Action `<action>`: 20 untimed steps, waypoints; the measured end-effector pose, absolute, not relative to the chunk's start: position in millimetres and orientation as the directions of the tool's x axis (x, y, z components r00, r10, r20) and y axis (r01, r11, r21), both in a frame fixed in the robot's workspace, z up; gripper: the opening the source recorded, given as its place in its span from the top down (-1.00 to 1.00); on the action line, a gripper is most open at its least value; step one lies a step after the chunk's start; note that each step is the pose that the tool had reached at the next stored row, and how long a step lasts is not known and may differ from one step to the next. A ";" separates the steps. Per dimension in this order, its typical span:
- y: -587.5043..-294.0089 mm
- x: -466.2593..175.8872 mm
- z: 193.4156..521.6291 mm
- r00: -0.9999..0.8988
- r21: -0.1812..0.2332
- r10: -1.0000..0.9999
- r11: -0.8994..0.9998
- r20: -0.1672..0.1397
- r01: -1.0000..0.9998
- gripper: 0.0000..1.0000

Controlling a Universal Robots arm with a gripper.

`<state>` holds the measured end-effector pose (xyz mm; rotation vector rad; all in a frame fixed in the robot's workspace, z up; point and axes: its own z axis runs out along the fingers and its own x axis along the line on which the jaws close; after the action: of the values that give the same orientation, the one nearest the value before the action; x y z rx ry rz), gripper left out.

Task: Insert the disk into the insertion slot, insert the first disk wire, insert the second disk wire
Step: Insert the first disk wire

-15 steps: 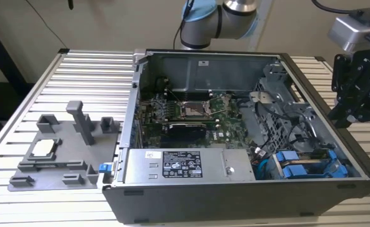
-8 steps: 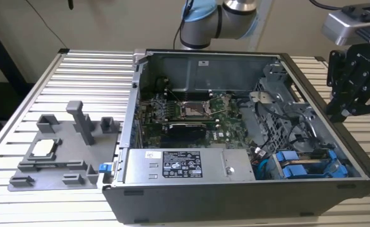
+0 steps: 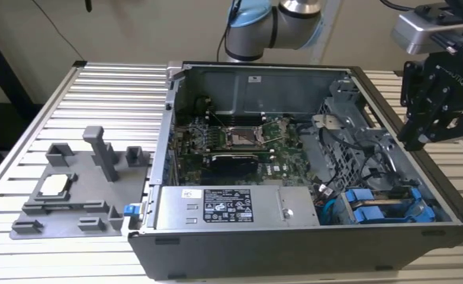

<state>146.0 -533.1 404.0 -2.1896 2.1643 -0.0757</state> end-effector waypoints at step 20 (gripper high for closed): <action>-529.5 107.3 398.3 0.011 -0.084 -1.000 -0.010 -0.007 -0.996 0.47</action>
<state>107.3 -529.5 398.3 -2.1856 2.1632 -0.0834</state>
